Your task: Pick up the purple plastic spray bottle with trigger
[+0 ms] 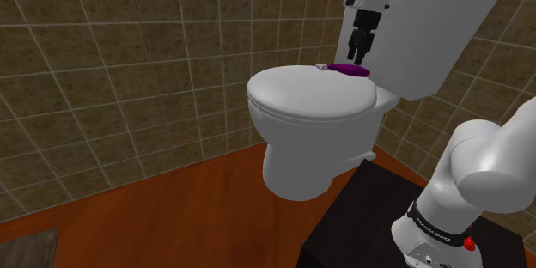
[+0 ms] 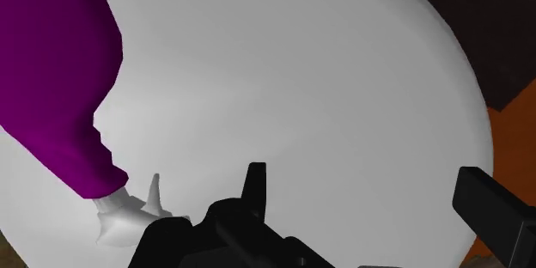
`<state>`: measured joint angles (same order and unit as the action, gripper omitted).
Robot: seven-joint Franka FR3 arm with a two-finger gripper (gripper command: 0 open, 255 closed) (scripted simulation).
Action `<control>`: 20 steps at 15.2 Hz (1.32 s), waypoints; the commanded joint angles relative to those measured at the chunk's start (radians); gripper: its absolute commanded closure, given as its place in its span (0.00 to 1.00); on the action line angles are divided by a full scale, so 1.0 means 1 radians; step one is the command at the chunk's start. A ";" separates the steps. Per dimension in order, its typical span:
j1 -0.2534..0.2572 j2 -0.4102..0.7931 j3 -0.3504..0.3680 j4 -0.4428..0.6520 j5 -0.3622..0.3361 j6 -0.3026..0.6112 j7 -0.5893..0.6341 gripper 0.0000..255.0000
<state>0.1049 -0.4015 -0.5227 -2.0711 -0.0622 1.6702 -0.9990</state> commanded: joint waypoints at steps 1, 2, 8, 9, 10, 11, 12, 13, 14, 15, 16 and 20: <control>0.019 0.087 -0.054 0.069 0.017 0.004 -0.111 0.00; 0.027 0.132 -0.080 0.103 0.030 0.004 -0.165 0.00; 0.023 0.448 -0.201 0.353 0.178 -0.024 -0.501 0.00; 0.009 0.506 -0.210 0.403 0.210 -0.036 -0.556 0.00; -0.011 0.564 -0.214 0.456 0.242 -0.050 -0.608 0.00; -0.036 0.622 -0.212 0.511 0.273 -0.066 -0.657 0.00; -0.062 0.679 -0.208 0.570 0.303 -0.084 -0.702 0.00; -0.091 0.731 -0.199 0.627 0.329 -0.103 -0.740 0.00; -0.092 0.729 -0.195 0.612 0.327 -0.088 -0.740 0.00; -0.090 0.727 -0.194 0.597 0.326 -0.074 -0.741 0.00; -0.088 0.727 -0.193 0.582 0.326 -0.061 -0.742 0.00; -0.081 0.727 -0.191 0.528 0.328 -0.007 -0.747 0.00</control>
<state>0.0231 0.3252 -0.7137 -1.5273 0.2647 1.6471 -1.7425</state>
